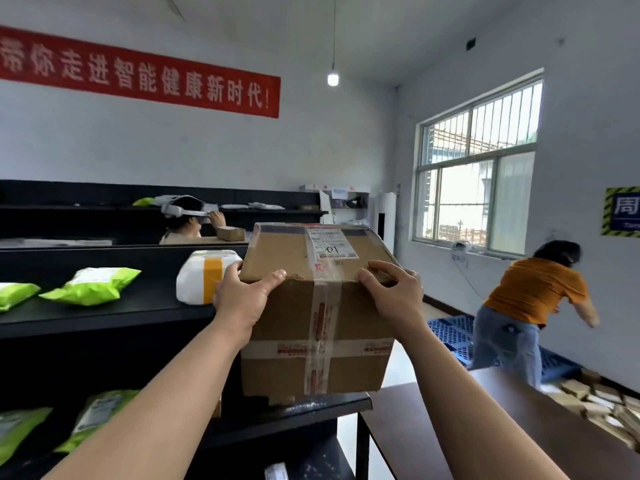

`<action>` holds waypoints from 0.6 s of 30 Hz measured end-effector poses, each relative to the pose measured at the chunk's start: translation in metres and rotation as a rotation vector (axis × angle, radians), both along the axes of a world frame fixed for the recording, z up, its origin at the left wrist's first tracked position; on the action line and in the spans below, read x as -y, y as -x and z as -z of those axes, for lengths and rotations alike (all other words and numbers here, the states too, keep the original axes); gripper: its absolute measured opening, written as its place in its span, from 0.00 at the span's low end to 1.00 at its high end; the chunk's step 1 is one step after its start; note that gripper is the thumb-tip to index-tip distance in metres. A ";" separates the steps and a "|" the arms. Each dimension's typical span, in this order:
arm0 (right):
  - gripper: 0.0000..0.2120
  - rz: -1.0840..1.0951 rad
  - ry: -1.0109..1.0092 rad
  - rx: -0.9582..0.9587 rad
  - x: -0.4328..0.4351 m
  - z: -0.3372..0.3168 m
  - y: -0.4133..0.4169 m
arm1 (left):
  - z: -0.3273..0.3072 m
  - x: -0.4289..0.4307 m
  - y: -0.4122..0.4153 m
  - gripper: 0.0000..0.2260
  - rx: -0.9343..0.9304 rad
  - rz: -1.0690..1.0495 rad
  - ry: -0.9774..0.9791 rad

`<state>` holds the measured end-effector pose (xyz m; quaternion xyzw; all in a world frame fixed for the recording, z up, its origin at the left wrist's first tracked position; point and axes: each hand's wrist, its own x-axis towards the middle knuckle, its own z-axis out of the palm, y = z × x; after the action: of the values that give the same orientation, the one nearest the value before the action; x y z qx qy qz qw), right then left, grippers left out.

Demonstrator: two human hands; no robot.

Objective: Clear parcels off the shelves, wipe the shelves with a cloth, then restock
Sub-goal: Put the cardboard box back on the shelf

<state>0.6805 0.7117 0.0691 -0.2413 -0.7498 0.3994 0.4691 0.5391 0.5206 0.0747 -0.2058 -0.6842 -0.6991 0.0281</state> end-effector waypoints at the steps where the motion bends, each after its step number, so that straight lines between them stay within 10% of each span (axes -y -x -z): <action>1: 0.13 -0.007 -0.006 -0.010 -0.001 -0.005 0.005 | -0.006 0.000 0.003 0.41 -0.012 -0.013 0.004; 18: 0.14 -0.163 -0.067 -0.064 -0.077 -0.058 0.088 | -0.058 -0.060 0.054 0.36 -0.088 -0.157 -0.066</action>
<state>0.5930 0.7891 0.1268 -0.1508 -0.7645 0.4182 0.4669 0.4856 0.5809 0.1329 -0.1813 -0.6730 -0.7071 0.1196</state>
